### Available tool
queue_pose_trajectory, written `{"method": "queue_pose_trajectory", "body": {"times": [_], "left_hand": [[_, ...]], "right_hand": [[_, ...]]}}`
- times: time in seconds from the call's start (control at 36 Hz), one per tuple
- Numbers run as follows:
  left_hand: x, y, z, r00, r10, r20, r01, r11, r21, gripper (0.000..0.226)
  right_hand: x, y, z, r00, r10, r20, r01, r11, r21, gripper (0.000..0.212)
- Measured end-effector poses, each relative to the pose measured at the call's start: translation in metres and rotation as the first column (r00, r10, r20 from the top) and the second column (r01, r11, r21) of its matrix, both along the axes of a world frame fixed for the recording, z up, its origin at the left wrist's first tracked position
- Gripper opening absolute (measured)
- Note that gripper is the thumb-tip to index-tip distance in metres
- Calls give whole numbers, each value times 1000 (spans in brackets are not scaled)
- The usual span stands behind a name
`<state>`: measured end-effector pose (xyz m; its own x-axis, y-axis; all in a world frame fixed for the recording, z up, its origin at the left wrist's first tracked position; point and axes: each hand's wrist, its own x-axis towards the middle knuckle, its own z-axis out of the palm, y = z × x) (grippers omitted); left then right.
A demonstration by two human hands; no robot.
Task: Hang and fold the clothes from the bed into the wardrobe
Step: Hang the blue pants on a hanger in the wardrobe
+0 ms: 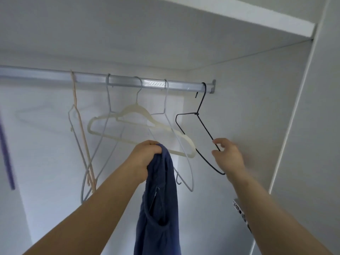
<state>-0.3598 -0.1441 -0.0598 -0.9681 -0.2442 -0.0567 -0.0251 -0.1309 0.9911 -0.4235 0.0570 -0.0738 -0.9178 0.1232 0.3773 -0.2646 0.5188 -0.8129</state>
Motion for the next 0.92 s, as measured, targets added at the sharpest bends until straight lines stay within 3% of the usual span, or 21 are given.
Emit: {"method": "queue_pose_trajectory", "body": {"times": [0.08,0.17,0.28,0.44,0.58,0.92], "left_hand": [[-11,-4,0,1000,-21,-9,21,999,24,23],[-19,-7,0,999,-42,-12,43,998,37,23],[-26,-12,-5,997,-73,-20,73,996,42,22],[-30,-15,-18,994,-106,-29,109,990,92,27],[-29,-17,-21,995,-91,-35,96,982,165,27],[-26,-19,-33,992,-121,-42,128,958,258,32]], "right_hand": [[-9,-4,2,993,58,98,-36,976,-213,39],[-15,-8,7,986,71,152,-16,941,-337,20],[-20,-13,11,994,16,104,28,914,-404,9],[-20,-17,10,1000,-20,22,29,851,-524,23],[-12,-21,11,999,-33,-17,17,826,-563,22],[6,-30,26,987,-136,-86,77,869,-489,23]]}}
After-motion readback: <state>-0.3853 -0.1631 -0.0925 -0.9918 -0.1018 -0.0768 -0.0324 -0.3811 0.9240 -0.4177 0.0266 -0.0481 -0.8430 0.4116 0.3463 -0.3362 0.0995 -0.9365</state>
